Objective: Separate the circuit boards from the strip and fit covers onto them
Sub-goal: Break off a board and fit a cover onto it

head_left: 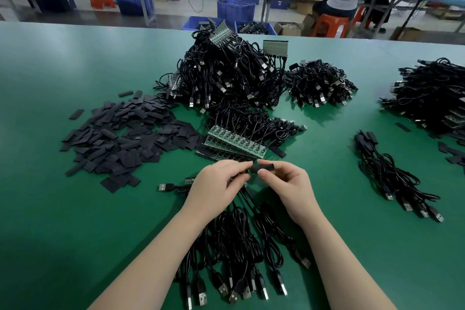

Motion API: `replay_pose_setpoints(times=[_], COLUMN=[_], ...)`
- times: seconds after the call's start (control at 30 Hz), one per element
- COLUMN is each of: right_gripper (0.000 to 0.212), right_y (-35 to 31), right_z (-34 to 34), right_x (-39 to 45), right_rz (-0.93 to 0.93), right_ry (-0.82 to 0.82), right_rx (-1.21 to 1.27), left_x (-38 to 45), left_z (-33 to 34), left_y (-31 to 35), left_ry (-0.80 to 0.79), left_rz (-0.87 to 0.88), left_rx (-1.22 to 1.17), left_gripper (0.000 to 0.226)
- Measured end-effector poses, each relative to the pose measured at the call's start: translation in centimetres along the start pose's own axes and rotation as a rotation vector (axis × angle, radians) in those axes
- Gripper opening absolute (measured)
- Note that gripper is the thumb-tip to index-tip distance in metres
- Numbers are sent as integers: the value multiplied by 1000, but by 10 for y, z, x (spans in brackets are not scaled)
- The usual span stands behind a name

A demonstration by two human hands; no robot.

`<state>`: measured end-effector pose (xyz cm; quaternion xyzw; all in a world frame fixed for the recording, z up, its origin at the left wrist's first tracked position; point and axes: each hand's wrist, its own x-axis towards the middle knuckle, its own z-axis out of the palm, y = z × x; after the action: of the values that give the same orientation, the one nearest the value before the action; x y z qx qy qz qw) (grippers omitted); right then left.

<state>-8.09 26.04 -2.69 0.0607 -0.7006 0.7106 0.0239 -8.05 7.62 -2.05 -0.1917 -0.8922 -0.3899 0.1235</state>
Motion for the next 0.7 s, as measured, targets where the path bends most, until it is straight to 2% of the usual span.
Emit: replay_pose_setpoints(times=[0.23,0.5,0.6,0.7], right_gripper=[15,27,27,26], right_y=[-4,-5,-8,-8], right_z=[0,3,3,2], right_x=[0,-1,-1,-2], right_rz=[29,24,31,32], right_ry=[-8,-40,-22,-23], right_rx=[38,8,33,42], left_x=[-2,-3,-3,-2], left_z=[0,0,-1,-1], left_y=[4,7,8,6], left_ry=[99,134,166,177], left_rz=[30,35,-45,-110], left_rx=[21,29,-22,-45], left_gripper=[40,39,37,25])
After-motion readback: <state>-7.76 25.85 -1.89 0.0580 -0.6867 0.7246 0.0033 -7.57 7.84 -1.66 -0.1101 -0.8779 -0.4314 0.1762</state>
